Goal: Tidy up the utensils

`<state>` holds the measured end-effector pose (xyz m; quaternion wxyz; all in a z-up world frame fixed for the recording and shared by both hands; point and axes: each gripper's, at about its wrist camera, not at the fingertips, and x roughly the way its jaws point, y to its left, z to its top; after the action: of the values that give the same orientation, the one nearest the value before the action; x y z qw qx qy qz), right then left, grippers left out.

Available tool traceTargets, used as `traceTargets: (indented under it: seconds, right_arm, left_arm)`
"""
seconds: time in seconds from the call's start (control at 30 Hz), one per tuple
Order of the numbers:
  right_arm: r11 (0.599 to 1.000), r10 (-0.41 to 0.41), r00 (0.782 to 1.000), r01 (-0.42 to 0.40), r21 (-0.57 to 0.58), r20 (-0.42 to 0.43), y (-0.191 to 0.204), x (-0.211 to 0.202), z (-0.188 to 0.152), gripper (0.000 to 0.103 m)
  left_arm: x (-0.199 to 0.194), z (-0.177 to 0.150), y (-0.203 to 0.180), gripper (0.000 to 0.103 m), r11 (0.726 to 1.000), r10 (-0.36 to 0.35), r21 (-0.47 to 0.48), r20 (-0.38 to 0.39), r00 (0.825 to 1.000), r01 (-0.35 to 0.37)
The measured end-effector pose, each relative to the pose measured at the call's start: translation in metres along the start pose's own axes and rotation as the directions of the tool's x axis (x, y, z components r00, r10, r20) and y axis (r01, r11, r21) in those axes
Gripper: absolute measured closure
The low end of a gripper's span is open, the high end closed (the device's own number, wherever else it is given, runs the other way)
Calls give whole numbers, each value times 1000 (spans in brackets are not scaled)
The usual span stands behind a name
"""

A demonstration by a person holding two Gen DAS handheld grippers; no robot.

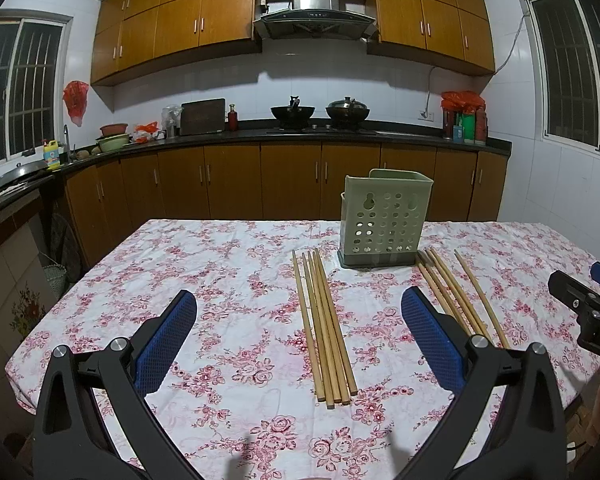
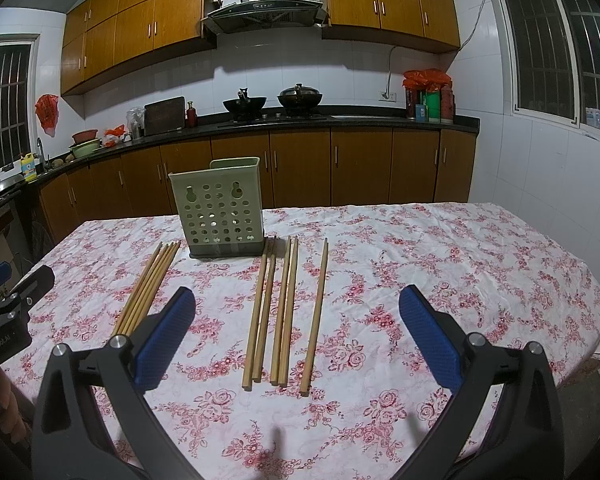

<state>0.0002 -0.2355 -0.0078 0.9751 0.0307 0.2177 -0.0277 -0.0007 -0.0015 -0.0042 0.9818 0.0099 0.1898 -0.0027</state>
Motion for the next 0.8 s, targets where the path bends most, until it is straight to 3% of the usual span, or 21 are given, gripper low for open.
traceTargets:
  seconds: [0.8]
  right_arm:
    - [1000, 0, 1000, 0, 1, -3, 1, 2, -1, 4]
  left_arm:
    - [-2, -3, 2, 2, 1000, 1, -2, -4, 1000, -1]
